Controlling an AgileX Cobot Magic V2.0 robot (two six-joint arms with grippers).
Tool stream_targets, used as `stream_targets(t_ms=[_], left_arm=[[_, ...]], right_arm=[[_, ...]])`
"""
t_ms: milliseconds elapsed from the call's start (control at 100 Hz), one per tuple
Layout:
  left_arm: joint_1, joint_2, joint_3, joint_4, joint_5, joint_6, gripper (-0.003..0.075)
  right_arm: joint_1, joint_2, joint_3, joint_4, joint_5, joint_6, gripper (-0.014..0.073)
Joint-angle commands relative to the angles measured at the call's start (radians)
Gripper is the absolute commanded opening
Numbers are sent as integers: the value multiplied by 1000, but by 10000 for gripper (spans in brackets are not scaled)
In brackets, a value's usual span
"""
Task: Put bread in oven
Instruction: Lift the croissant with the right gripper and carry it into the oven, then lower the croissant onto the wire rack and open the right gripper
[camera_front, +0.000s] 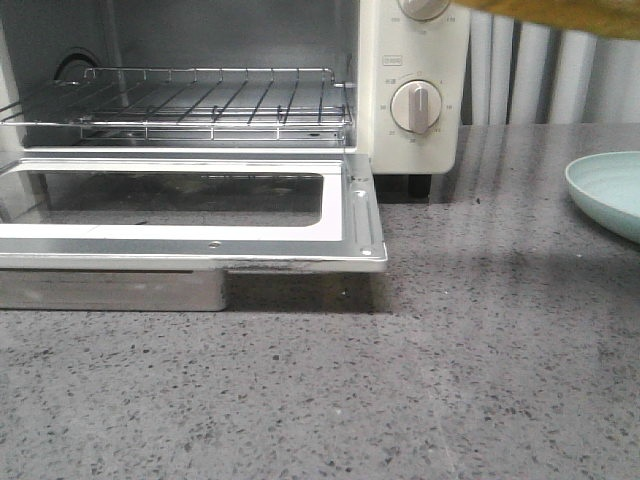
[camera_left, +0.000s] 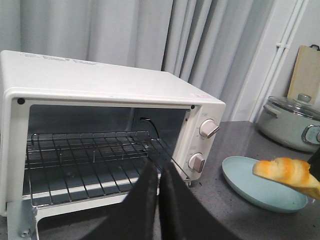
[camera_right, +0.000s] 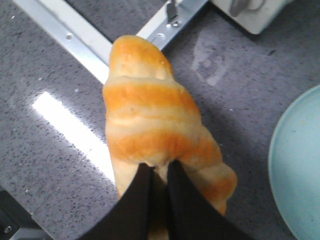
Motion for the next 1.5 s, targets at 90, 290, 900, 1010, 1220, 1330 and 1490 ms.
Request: stream_targets(t_ms=[90,290,900,1010,1220,1330,1490], left_arm=[[-8,14,-33,-7,-83,-4,-21],[-8,14,-33,-7,-83,-4,-21],[-8,14,-33,-7,-79,-4,-21],[-8,14,-33,-7,-77,-4,-21],[-8,14,-33,-7,-77,-4,-21],[-8,14,-33,-7,-77,-4,-21],[-8,14,-33,-7,-77,-4,-21]], right_arm=[[127,61,-37,-1,-27,-11,-68],[201,166,-93,-18,-117,-16,-68],[398,481,-422,-462,-213,-51,-68],[398,502,-424,-523,-268,-51,-68],[395,536,-424,-649,-324,-51,-69],[393,552,-424,-698,-359,-51,-69],[392,577,-424,-781,-392,-51,-69]])
